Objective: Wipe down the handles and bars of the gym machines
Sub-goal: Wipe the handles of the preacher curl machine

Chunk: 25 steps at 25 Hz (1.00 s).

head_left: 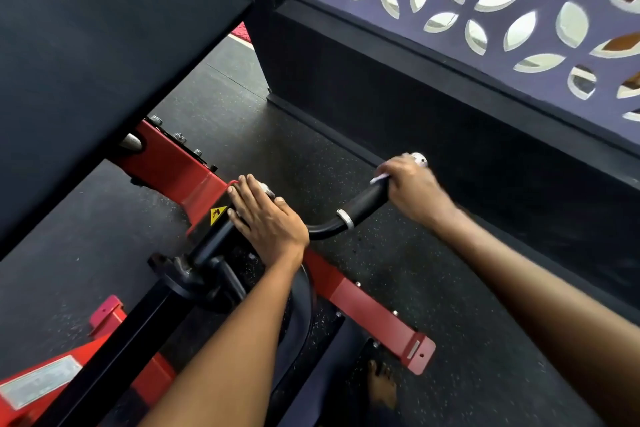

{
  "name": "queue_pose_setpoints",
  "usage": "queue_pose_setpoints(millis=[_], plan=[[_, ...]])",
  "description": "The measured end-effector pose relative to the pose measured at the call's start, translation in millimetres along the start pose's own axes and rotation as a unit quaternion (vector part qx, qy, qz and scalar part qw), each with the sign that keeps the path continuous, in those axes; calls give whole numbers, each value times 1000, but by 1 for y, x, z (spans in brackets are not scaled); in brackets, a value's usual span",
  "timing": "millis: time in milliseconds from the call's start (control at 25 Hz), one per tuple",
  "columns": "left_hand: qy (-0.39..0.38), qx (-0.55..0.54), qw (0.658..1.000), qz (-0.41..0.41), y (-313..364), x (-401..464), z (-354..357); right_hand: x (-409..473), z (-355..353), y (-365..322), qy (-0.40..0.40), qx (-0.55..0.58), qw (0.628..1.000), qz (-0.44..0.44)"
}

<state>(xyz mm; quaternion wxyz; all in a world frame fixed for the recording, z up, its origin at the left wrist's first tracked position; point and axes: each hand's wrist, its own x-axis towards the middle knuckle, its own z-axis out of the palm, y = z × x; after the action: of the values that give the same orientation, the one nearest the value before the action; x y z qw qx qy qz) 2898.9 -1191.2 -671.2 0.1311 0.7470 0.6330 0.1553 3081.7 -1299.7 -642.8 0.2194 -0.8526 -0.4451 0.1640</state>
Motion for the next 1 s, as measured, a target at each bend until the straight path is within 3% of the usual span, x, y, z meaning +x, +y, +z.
queue_pose_setpoints(millis=[160, 200, 240, 280, 320, 360, 400, 440, 520, 640, 720, 800, 880, 1000], plan=[[-4, 2, 1000, 3, -1, 0, 1, -65, 36, -54, -5, 125, 972, -197], [-6, 4, 1000, 3, -1, 0, 0, -81, 37, -58, 8, 168, 968, -187], [-9, 7, 1000, 1, -1, 0, 0, -91, 35, -55, 48, 229, 965, -121], [-9, 10, 1000, 1, 0, 1, 0, -92, 31, -48, 126, 295, 947, 4], [-10, 12, 1000, -1, 0, 1, 0, -83, 26, -35, 209, 353, 896, 168], [-10, 13, 1000, -3, 0, 1, 0, -67, 20, -19, 266, 400, 814, 325], [-11, 12, 1000, -5, 0, 1, -1, -47, 14, 1, 273, 455, 730, 431], [-12, 10, 1000, -5, 0, 1, -1, -27, 6, 16, 251, 525, 661, 474], [-10, 8, 1000, -4, -1, 1, 0, 5, -1, 21, 213, 665, 560, 445], [-7, 3, 1000, -4, -2, 2, 1, -1, 10, -20, 133, 733, 512, 428], [-9, 3, 1000, -2, -1, 2, 1, -31, 21, -49, 46, 747, 513, 420], [-9, 8, 1000, -1, -1, 1, 0, -61, 23, -62, -31, 721, 554, 415], [-6, 14, 1000, 2, -1, 1, 0, -74, 8, -57, -23, 644, 653, 397], [-5, 21, 1000, 4, -2, 1, 0, -55, -19, -20, 184, 367, 862, 297]])
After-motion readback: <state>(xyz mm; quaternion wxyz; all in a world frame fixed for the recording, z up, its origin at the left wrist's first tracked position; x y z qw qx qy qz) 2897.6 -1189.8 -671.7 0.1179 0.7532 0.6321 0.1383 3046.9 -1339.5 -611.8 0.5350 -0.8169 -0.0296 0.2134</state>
